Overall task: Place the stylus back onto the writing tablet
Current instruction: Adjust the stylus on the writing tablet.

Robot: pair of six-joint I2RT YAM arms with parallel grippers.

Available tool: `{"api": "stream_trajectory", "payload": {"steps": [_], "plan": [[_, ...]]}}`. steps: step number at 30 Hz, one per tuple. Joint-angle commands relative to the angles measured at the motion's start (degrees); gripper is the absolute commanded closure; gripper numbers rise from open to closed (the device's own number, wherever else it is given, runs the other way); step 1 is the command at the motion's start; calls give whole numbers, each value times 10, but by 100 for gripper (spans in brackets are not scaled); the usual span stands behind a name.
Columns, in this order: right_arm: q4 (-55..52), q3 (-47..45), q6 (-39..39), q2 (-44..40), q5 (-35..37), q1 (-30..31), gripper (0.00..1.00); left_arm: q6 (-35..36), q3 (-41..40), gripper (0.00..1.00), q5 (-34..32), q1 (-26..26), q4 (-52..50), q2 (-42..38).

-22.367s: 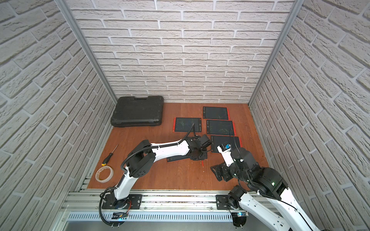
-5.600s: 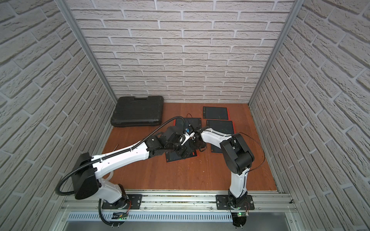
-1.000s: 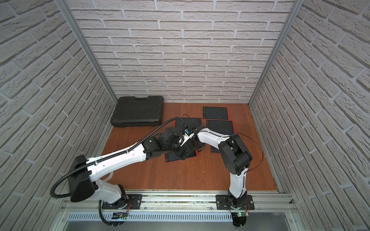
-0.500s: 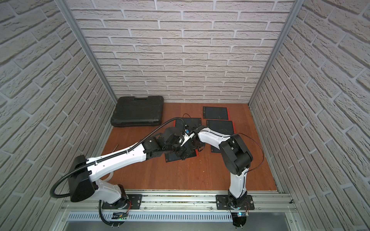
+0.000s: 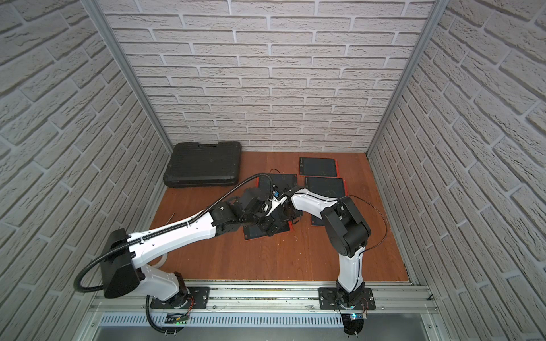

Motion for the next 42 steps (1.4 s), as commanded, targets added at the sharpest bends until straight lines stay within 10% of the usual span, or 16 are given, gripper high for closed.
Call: {"api": "stream_trajectory", "payload": {"steps": [1,28,42], "plan": [[-3,4,-4,9,7,-2,97,9,6,2,7,-4,18,4],[25,12,41,-48,-63,-17,94,14,-20,3,-8,-6,51,-46],[139,-142,72,-186,-196,-26,82,-243,-34,2,-202,-3,-142,-127]]}}
